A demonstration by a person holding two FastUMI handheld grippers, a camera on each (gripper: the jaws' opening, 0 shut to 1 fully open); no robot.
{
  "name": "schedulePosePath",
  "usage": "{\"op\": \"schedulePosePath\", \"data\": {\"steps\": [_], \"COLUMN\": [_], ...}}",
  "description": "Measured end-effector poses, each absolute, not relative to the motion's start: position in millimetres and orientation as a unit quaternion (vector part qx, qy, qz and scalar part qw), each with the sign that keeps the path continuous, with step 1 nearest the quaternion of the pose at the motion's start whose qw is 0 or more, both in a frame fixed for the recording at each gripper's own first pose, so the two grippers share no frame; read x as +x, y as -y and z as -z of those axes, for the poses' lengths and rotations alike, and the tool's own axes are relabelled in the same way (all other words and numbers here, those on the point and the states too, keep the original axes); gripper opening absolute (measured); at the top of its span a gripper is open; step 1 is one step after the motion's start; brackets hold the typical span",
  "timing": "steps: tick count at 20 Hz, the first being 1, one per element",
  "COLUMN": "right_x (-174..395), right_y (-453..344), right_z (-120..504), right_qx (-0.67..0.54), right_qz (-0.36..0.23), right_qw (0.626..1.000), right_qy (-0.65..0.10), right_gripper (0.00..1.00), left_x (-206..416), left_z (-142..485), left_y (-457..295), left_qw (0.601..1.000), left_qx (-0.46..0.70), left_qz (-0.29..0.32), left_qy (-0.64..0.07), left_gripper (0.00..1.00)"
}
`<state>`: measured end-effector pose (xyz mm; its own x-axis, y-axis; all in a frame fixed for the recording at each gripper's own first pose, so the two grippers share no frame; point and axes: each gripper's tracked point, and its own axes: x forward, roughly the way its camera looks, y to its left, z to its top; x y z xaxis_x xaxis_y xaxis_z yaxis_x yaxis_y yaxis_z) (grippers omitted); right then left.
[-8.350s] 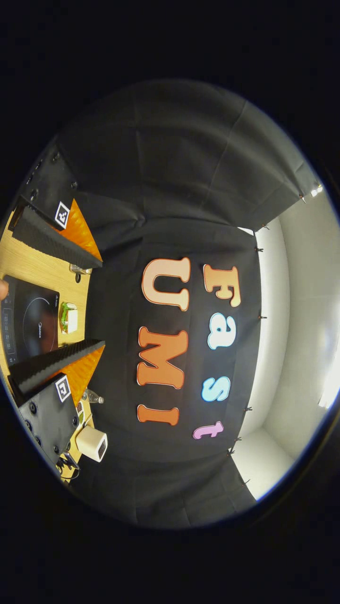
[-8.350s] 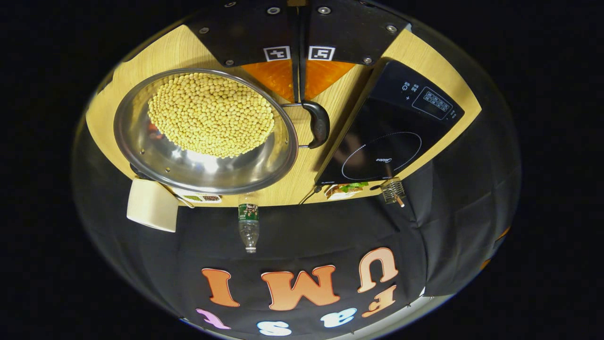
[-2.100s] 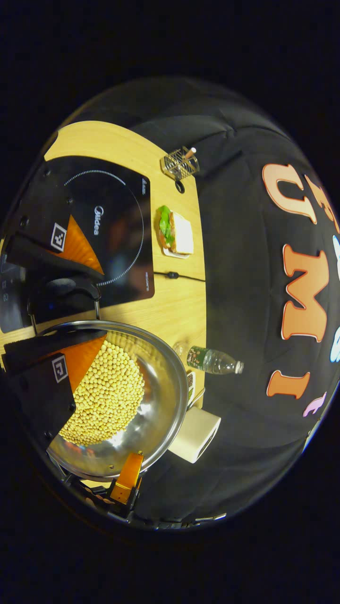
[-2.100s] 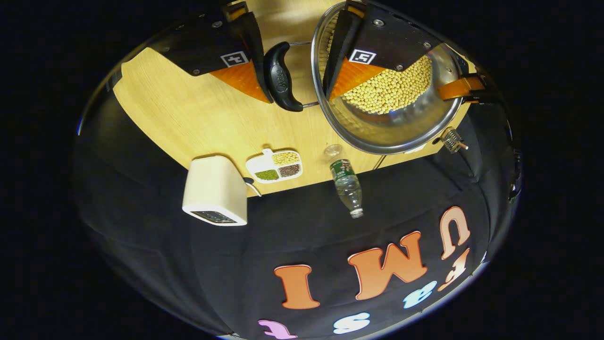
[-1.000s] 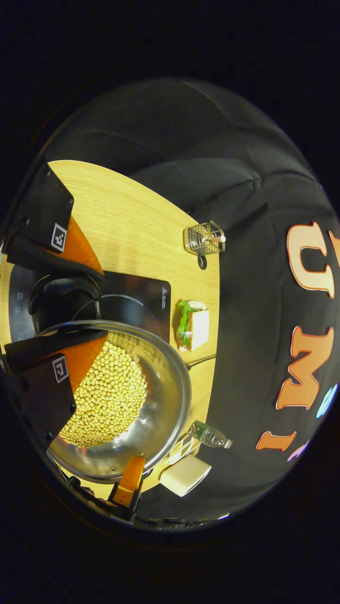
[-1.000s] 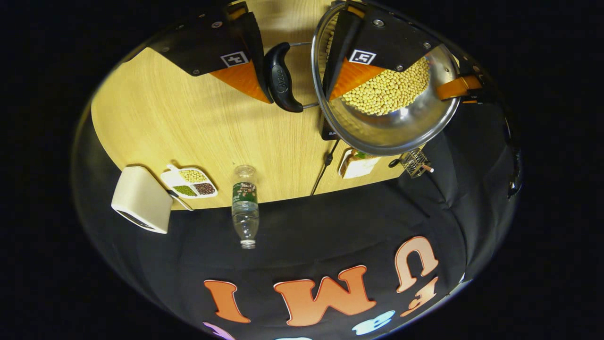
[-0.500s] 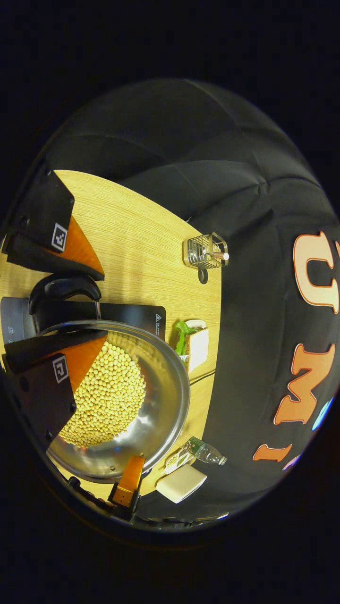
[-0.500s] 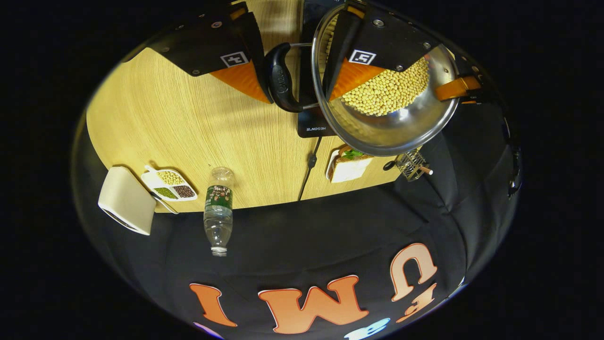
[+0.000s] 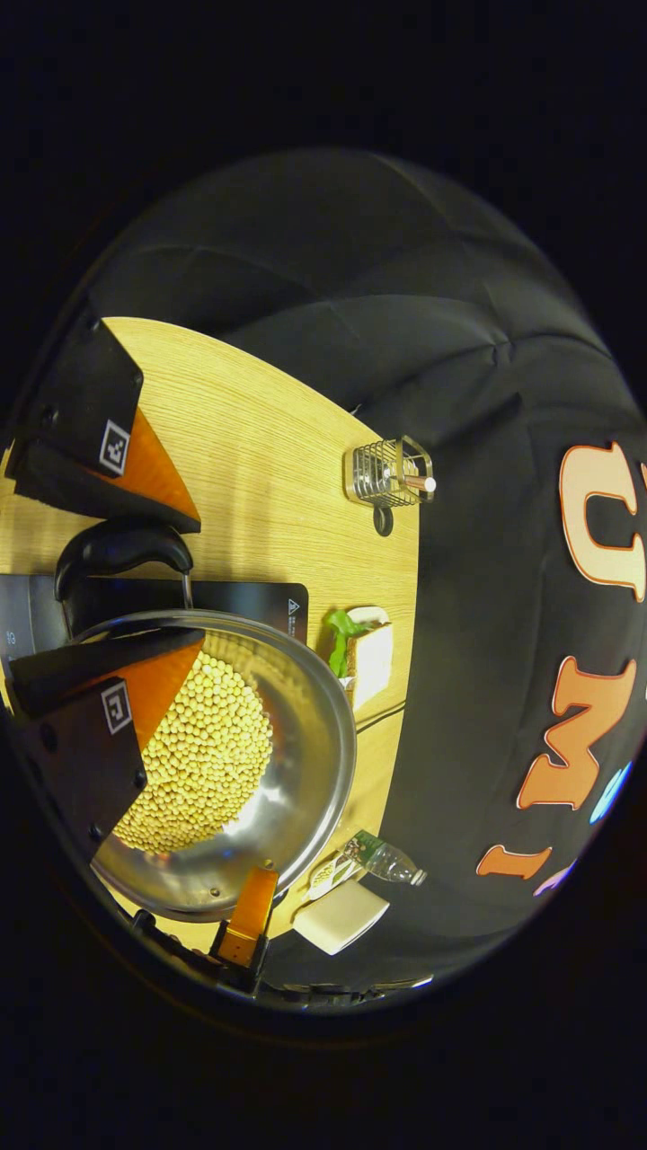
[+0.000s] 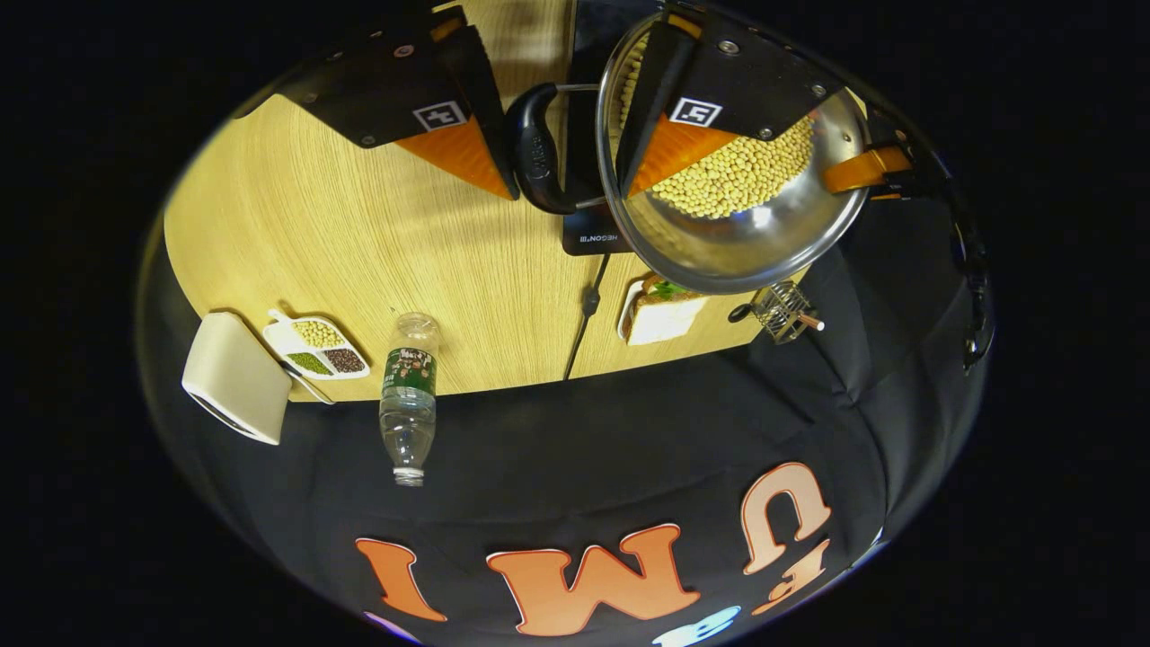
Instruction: First push the handle of the pot to place it horizontally, then grasp the pot with both hands and set it on the induction cooktop.
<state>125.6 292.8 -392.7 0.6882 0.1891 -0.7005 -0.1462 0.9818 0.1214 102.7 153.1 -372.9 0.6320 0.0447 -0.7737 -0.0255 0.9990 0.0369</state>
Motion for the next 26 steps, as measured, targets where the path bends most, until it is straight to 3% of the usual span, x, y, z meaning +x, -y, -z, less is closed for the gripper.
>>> {"op": "schedulePosePath", "data": {"steps": [3, 4, 5, 6, 8, 20, 21, 22, 25, 26], "right_x": [127.3, 127.4, 128.0, 127.2, 124.2, 78.4, 74.2, 69.6, 53.6, 49.1], "right_y": [-282.0, -277.1, -271.3, -263.1, -247.7, -131.8, -121.1, -111.0, -80.4, -69.2], "right_z": [364.4, 355.1, 345.5, 336.8, 318.9, 157.4, 144.6, 132.9, 100.1, 90.3], "right_qx": [0.037, 0.038, 0.039, 0.039, 0.038, 0.023, 0.018, 0.011, -0.010, -0.015], "right_qz": [-0.087, -0.086, -0.085, -0.083, -0.080, -0.069, -0.069, -0.067, -0.059, -0.055], "right_qw": [0.929, 0.933, 0.936, 0.939, 0.945, 0.985, 0.987, 0.989, 0.994, 0.995], "right_qy": [-0.357, -0.348, -0.339, -0.331, -0.315, -0.158, -0.145, -0.132, -0.096, -0.084], "right_gripper": [0.75, 0.81, 0.83, 0.90, 0.95, 0.95, 0.95, 0.95, 0.95, 0.95], "left_x": [107.9, 107.9, 108.7, 109.3, 109.5, 80.9, 76.8, 72.7, 67.7, 66.0], "left_z": [349.0, 337.2, 325.5, 312.7, 289.0, 96.7, 85.1, 74.0, 42.0, 33.0], "left_y": [-157.0, -155.9, -152.7, -148.9, -139.9, -30.2, -19.1, -6.6, 32.7, 44.5], "left_qw": [0.916, 0.920, 0.925, 0.931, 0.940, 0.989, 0.990, 0.992, 0.996, 0.997], "left_qx": [0.046, 0.054, 0.061, 0.067, 0.081, 0.075, 0.078, 0.074, 0.060, 0.059], "left_qz": [-0.032, -0.038, -0.042, -0.045, -0.051, -0.059, -0.057, -0.051, -0.042, -0.037], "left_qy": [-0.397, -0.385, -0.372, -0.356, -0.327, -0.113, -0.099, -0.086, -0.047, -0.033], "left_gripper": [0.82, 0.98, 0.99, 0.99, 0.99, 0.97, 0.93, 1.00, 0.93, 0.96]}}
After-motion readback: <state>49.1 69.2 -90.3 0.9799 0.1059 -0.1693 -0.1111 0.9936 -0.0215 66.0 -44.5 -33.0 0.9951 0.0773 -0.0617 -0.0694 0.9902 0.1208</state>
